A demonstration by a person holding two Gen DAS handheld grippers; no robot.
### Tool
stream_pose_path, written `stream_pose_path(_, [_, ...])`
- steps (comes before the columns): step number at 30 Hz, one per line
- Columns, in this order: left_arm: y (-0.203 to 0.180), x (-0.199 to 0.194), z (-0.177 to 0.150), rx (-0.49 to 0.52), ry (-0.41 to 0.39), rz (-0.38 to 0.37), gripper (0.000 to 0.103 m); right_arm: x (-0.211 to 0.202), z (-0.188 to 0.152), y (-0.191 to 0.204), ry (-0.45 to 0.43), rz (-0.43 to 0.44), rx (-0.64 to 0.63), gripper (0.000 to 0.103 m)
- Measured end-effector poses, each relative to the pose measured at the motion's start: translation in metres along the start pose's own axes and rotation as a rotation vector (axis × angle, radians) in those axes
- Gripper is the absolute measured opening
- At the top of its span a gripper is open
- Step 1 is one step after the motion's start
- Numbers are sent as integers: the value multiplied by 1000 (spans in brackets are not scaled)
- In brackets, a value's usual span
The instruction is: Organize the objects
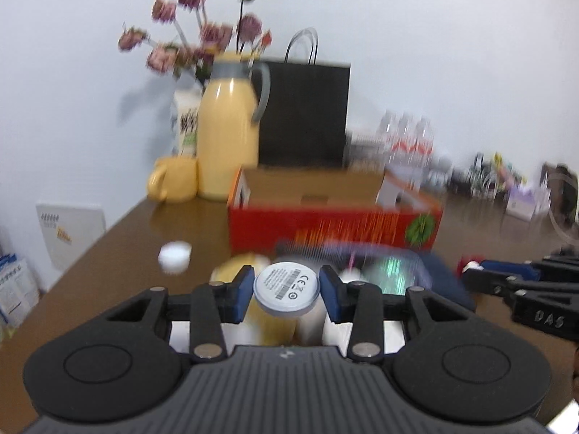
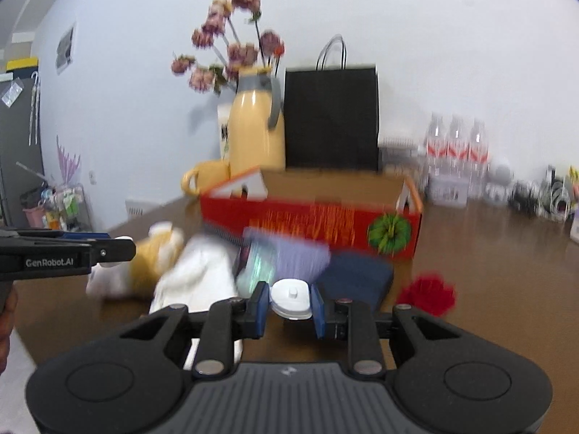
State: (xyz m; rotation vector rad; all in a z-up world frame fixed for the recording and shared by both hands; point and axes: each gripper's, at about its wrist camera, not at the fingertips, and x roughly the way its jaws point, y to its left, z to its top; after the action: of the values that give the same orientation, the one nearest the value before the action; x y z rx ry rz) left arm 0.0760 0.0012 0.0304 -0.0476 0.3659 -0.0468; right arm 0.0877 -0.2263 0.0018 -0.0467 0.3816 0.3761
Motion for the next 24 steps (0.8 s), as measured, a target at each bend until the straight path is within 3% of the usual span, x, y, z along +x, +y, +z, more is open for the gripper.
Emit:
stream_pose_path(7, [-19, 40, 64, -25, -112, -19, 40, 33, 61, -13, -112, -26, -25, 24])
stream_pose_path(14, [-24, 100, 107, -105, -133, 20, 40, 85, 112, -30, -171, -50, 5, 24])
stream_pose_path(19, [-23, 146, 114, -149, -117, 62, 40, 131, 123, -42, -157, -71, 53, 24])
stream_pose_path(24, [-22, 193, 101, -174, -45, 105, 40, 170, 115, -60, -116, -111, 111, 24])
